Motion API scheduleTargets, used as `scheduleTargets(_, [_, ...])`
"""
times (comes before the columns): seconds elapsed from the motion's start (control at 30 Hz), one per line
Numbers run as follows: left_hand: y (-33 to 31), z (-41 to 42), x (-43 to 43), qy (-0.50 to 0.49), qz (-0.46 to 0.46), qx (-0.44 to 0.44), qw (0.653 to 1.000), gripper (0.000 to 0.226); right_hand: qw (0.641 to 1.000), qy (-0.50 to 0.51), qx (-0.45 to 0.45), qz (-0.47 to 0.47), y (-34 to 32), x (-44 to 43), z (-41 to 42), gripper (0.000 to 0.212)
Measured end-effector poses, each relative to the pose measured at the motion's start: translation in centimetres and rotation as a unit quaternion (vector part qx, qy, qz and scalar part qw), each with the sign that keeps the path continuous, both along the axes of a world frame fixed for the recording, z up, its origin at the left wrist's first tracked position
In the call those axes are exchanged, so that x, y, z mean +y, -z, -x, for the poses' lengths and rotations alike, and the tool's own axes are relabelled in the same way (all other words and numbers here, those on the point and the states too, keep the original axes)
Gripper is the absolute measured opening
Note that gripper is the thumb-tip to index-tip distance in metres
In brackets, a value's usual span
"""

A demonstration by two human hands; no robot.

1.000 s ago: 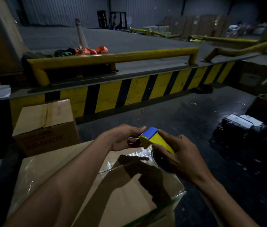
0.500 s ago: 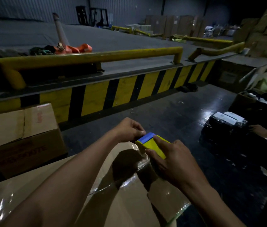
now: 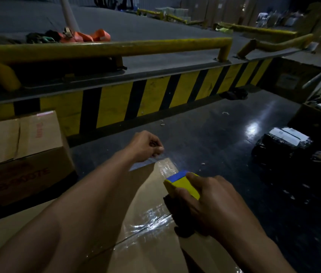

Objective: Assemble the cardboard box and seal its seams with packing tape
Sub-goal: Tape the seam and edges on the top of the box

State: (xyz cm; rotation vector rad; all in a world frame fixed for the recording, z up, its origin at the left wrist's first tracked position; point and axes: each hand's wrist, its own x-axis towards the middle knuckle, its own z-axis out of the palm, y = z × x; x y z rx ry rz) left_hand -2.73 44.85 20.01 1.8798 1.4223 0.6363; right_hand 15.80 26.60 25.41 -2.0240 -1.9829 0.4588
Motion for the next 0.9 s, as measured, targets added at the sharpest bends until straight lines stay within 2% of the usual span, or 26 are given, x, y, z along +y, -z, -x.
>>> scheduleTargets(0.2, [0.8, -0.3, 0.8, 0.021, 0.03, -0.013, 0.999, 0.011, 1.0, 0.004, 0.0, 0.02, -0.6, -0.6, 0.1, 0.072])
scheduleTargets(0.37, [1.4, -0.3, 0.9, 0.02, 0.053, -0.009, 0.998, 0.003, 1.0, 0.009, -0.015, 0.021, -0.8, -0.7, 0.3, 0.071])
scheduleTargets(0.57, [1.5, -0.4, 0.9, -0.006, 0.099, -0.014, 0.995, 0.008, 0.999, 0.009, -0.038, 0.023, -1.2, -0.2, 1.0, 0.061])
scheduleTargets(0.7, [1.1, -0.6, 0.6, -0.021, 0.138, -0.023, 0.99, 0.021, 0.999, 0.014, -0.039, 0.022, -1.4, -0.2, 1.3, 0.058])
scheduleTargets(0.77, [0.8, -0.9, 0.6, -0.026, 0.14, -0.008, 0.99, 0.025, 0.999, 0.013, -0.042, 0.023, -1.4, -0.2, 1.3, 0.059])
scheduleTargets(0.9, [1.1, -0.9, -0.2, -0.051, 0.12, 0.08, 0.988, 0.033, 0.999, 0.015, -0.042, 0.024, -1.4, -0.2, 1.3, 0.059])
